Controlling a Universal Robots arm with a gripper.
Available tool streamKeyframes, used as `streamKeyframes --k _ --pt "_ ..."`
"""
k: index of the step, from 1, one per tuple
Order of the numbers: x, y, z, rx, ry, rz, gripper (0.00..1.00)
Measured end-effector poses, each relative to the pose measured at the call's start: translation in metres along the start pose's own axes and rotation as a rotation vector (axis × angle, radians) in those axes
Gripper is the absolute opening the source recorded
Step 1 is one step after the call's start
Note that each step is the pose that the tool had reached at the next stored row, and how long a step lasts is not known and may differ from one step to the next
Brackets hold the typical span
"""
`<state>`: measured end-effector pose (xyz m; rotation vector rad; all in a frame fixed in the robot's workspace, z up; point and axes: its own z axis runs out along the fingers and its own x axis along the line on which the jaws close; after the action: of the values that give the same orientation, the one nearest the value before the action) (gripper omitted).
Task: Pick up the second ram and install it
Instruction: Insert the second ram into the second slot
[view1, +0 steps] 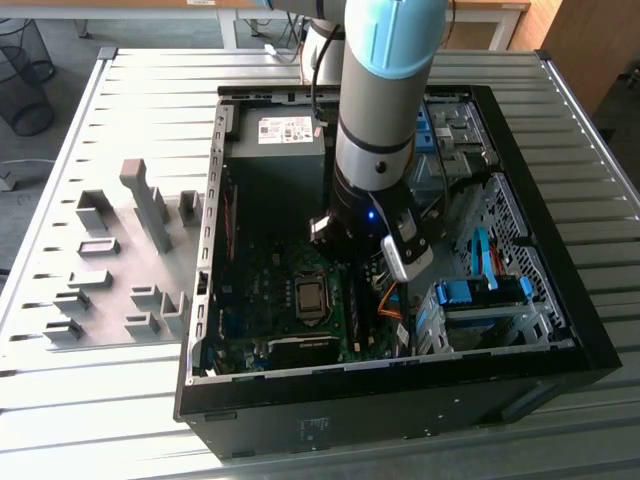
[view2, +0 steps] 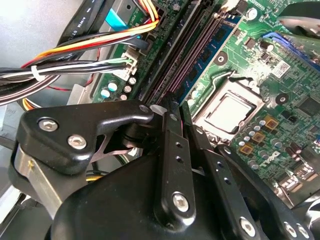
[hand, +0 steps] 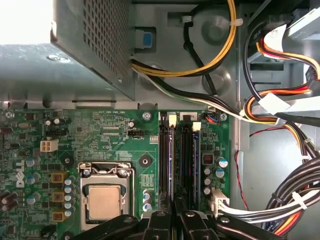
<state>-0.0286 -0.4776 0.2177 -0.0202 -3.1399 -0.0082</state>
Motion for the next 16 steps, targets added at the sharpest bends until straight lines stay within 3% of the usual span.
streamKeyframes --k 16 --pt "-0.0002 0.0000 0.0019 0.0000 0.0000 0.000 0.14"
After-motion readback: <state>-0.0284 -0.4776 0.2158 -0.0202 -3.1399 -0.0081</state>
